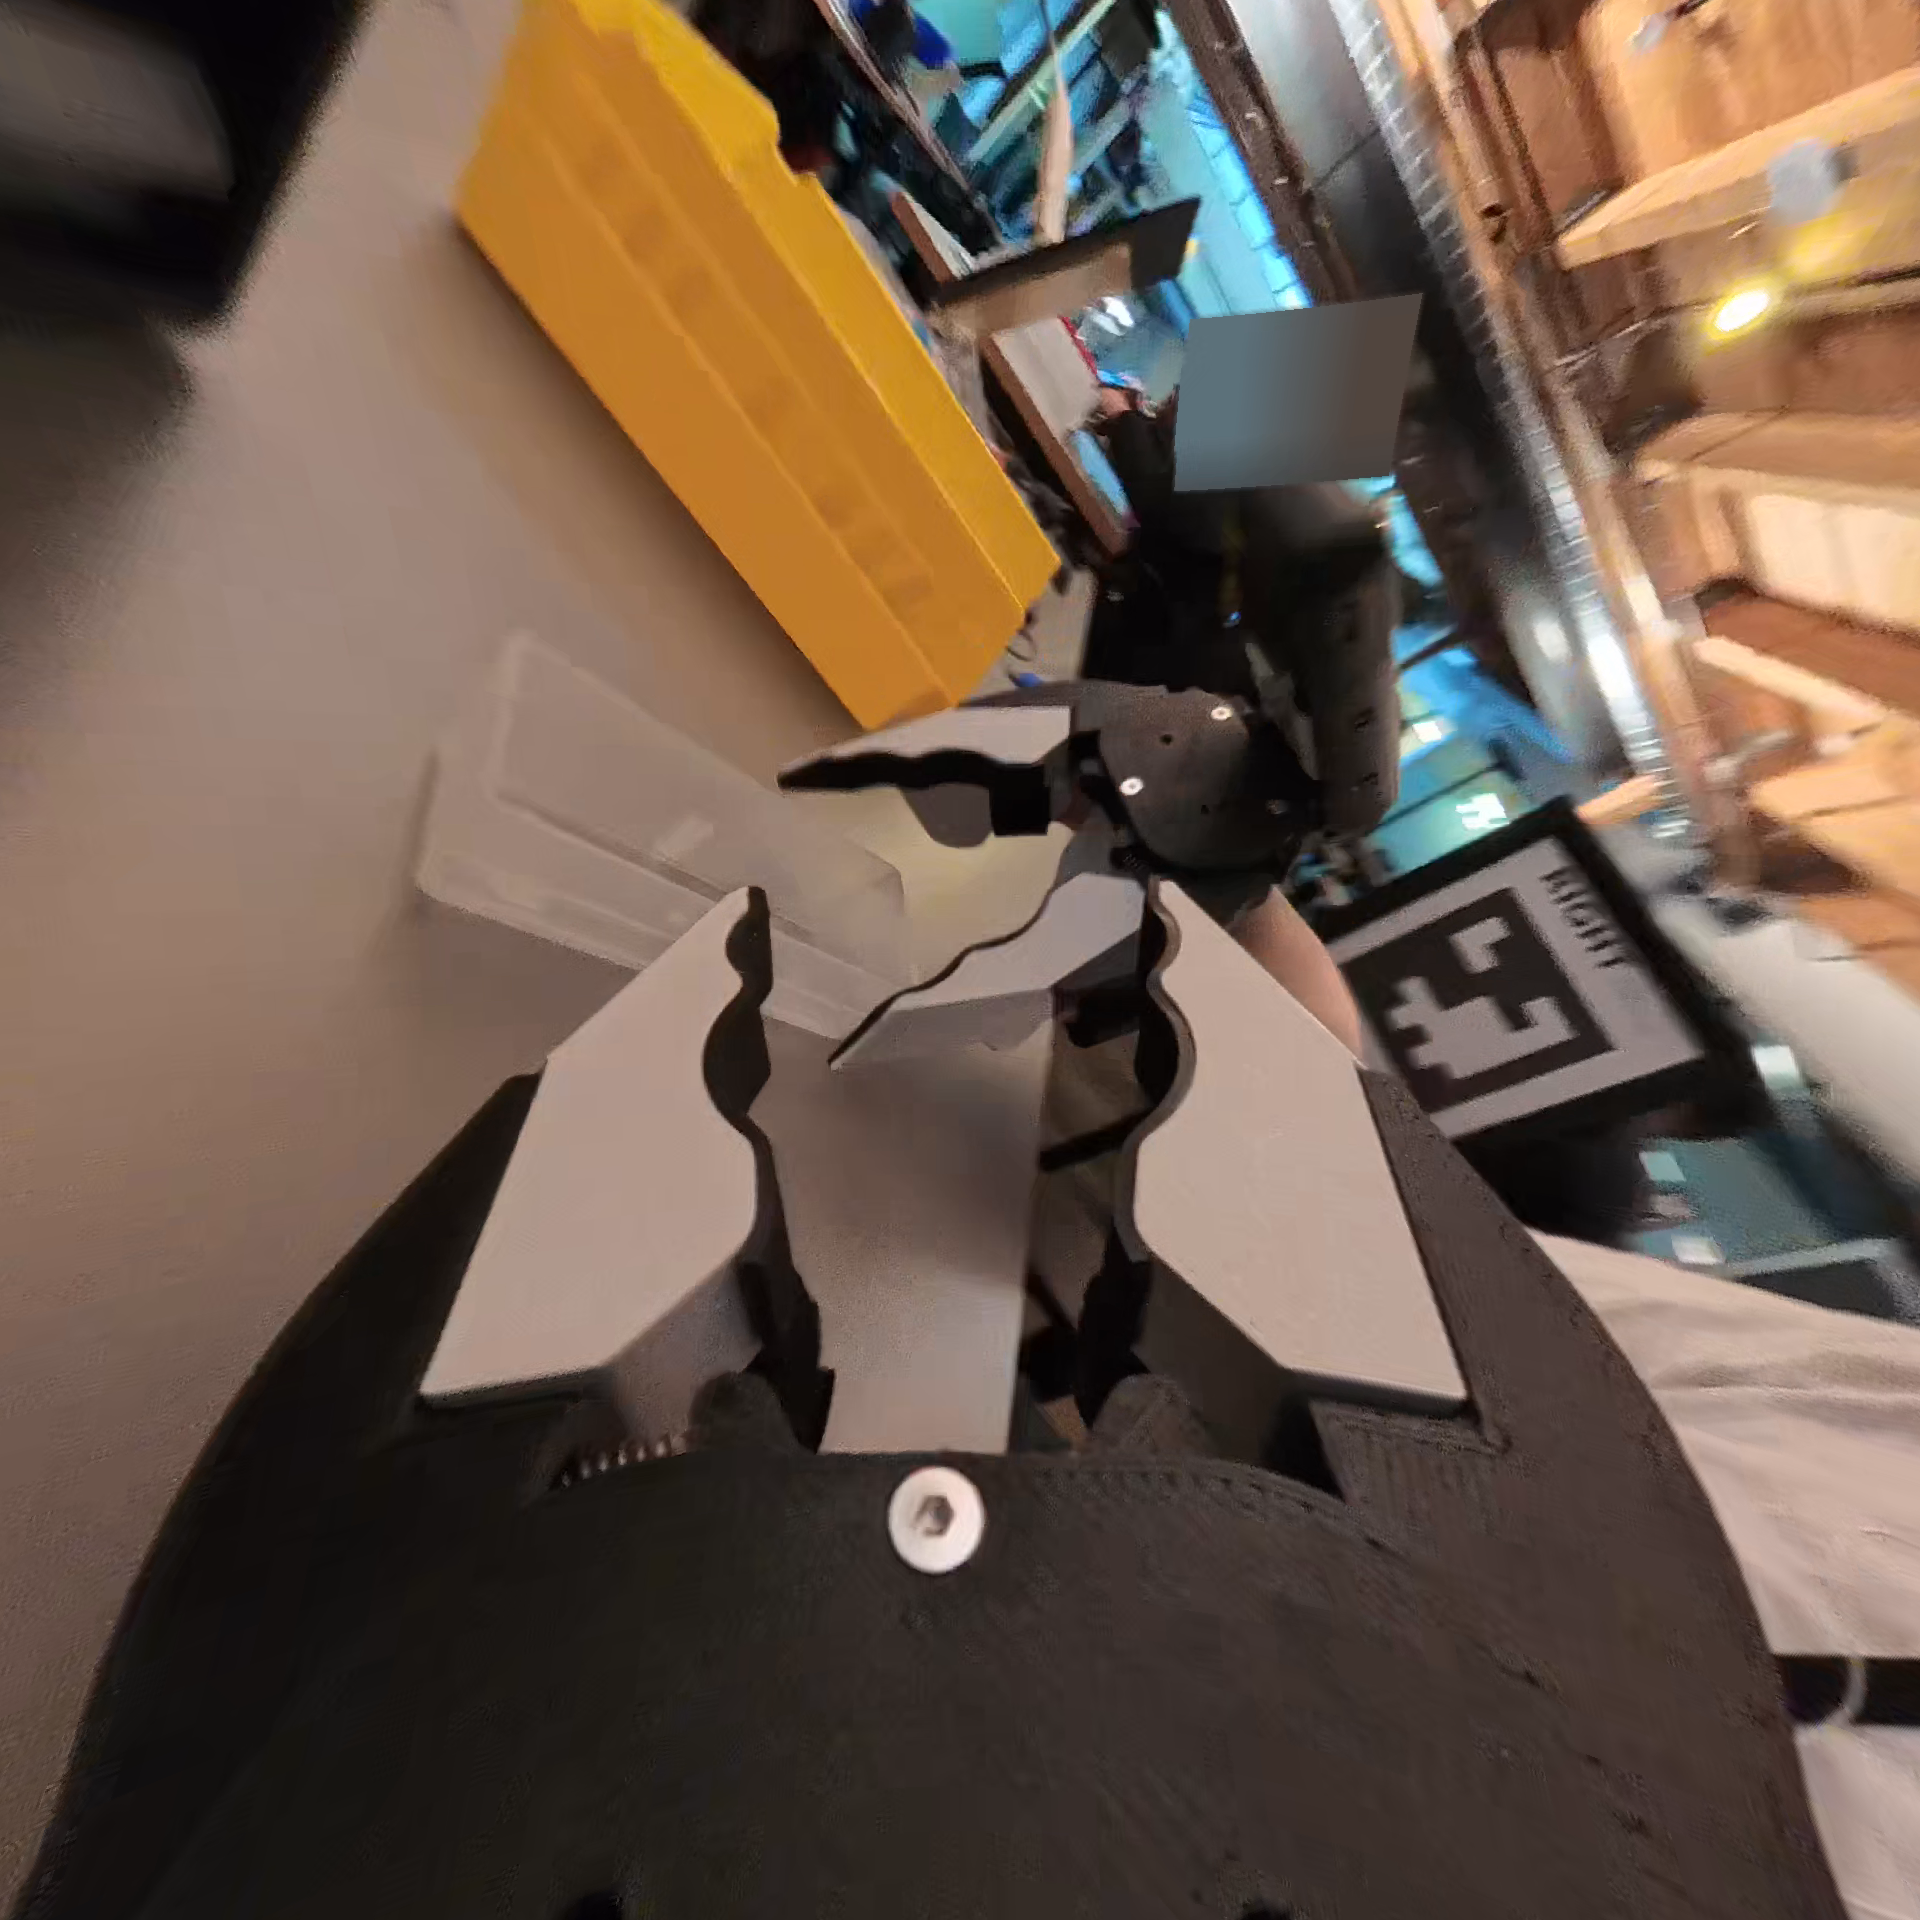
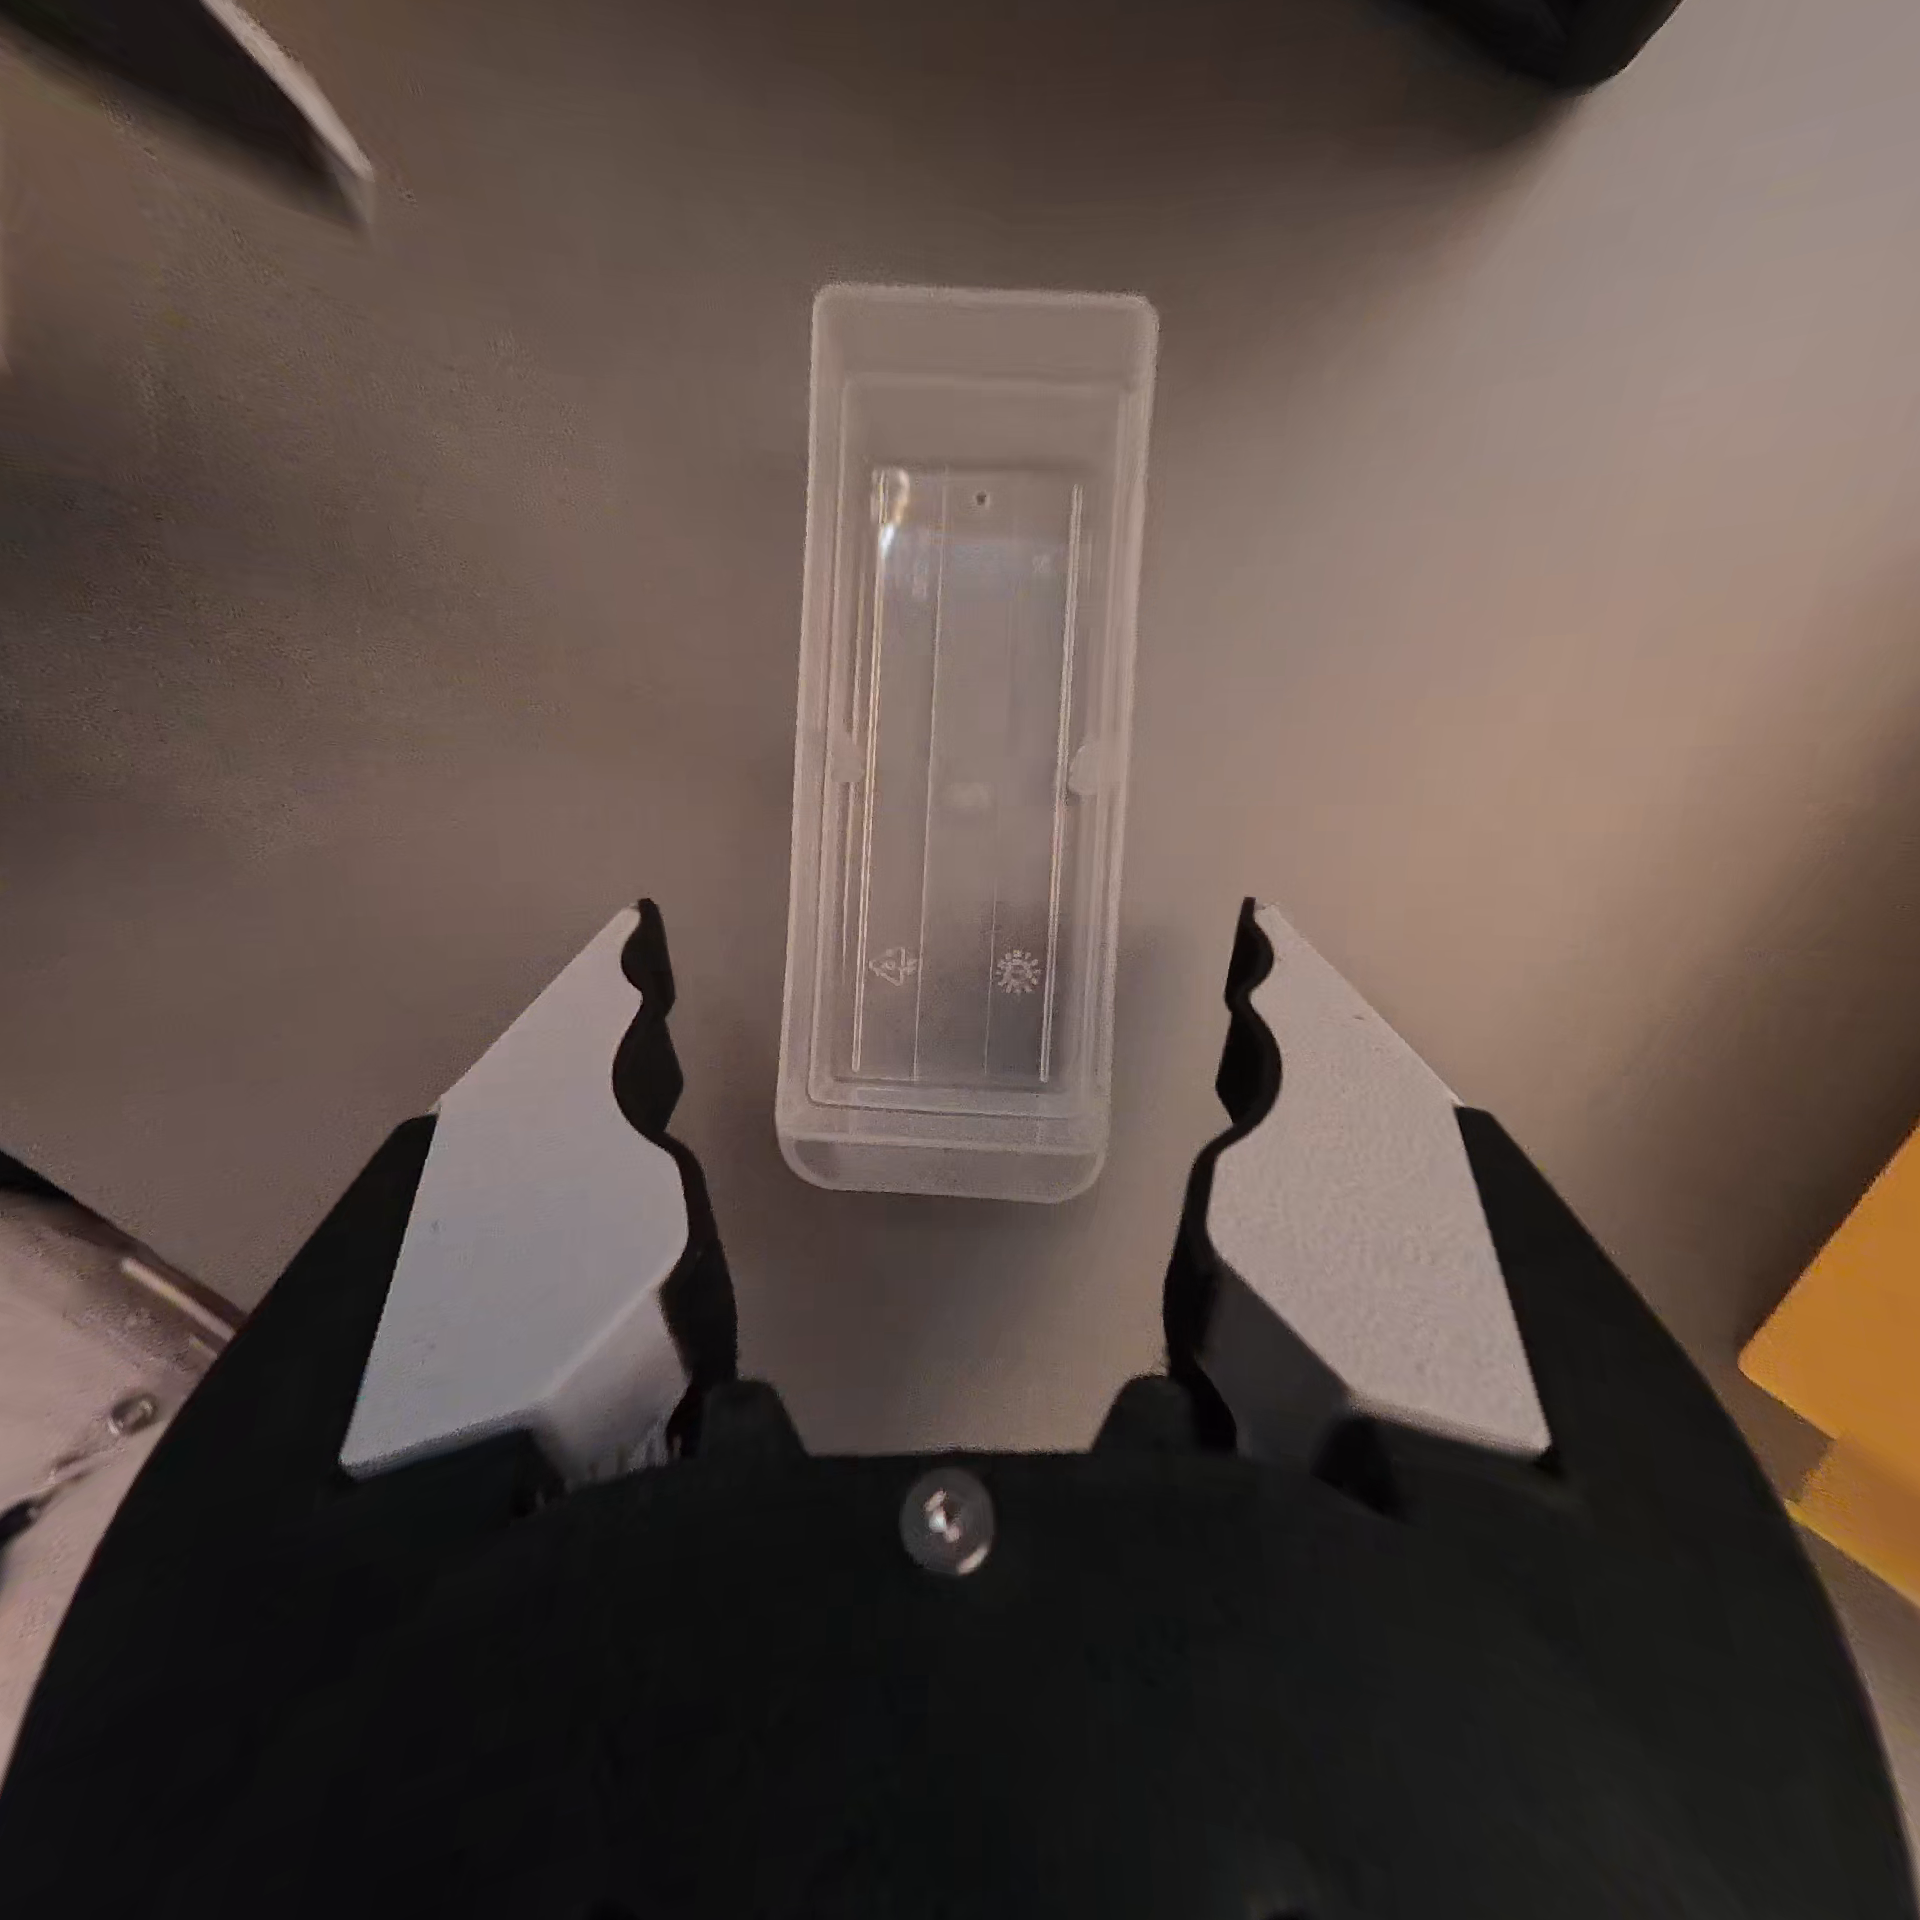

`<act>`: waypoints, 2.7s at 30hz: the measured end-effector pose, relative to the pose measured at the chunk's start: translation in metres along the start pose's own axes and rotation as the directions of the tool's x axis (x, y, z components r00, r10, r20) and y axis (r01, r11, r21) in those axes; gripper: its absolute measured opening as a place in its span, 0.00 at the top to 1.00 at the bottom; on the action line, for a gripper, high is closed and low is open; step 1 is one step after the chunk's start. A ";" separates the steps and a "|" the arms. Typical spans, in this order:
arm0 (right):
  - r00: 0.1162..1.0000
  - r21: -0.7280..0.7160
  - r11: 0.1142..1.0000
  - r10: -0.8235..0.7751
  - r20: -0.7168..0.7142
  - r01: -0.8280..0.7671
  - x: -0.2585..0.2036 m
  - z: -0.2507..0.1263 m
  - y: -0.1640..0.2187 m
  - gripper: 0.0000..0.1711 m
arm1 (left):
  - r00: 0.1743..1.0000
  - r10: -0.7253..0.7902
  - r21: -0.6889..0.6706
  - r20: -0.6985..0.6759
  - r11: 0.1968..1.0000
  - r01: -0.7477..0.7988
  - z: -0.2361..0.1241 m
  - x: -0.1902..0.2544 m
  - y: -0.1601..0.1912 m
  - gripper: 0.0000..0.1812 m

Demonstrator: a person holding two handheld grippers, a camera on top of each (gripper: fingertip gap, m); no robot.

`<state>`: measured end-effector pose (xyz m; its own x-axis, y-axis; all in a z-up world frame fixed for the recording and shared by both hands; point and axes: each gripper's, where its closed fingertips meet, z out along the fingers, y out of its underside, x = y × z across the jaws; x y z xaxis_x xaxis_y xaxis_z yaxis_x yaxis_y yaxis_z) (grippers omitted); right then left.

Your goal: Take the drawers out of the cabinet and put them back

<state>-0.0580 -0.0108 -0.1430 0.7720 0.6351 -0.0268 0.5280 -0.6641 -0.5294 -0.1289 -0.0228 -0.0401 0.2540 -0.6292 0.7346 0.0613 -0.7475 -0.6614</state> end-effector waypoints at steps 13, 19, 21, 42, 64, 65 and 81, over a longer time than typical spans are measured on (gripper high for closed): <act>0.995 -0.199 0.975 -0.096 0.032 0.100 -0.002 0.014 0.011 0.61 | 0.693 0.612 0.098 0.382 0.719 -0.689 -0.130 0.015 -0.218 0.58; 0.993 -0.213 0.970 -0.111 0.045 0.118 -0.003 0.013 0.012 0.62 | 0.780 0.609 0.146 0.141 0.767 -0.625 -0.128 0.008 -0.262 1.00; 0.992 -0.217 0.969 -0.113 0.046 0.121 -0.003 0.013 0.012 0.61 | 0.772 0.621 0.117 0.132 0.764 -0.635 -0.126 -0.004 -0.267 1.00; 0.989 -0.250 0.959 -0.145 -0.022 0.135 -0.005 0.012 0.011 0.62 | 0.715 0.696 -0.143 0.068 0.716 -0.683 -0.079 -0.077 -0.267 1.00; 0.994 -0.249 0.963 -0.108 0.010 0.107 -0.006 0.011 0.016 0.63 | 0.623 0.782 -0.418 0.026 0.575 -0.703 -0.078 -0.097 -0.268 1.00; 0.994 -0.248 0.963 -0.108 0.010 0.108 -0.005 0.011 0.017 0.63 | 0.631 0.775 -0.424 0.025 0.580 -0.696 -0.077 -0.100 -0.266 1.00; 0.995 -0.248 0.963 -0.102 0.013 0.102 -0.006 0.009 0.020 0.63 | 0.590 0.807 -0.562 -0.014 0.481 -0.672 -0.082 -0.112 -0.258 1.00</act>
<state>-0.0552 -0.0249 -0.1609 0.7096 0.7044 0.0163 0.6751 -0.6730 -0.3022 -0.2527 0.2227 0.0607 0.1858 -0.9776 -0.0986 -0.6842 -0.0567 -0.7271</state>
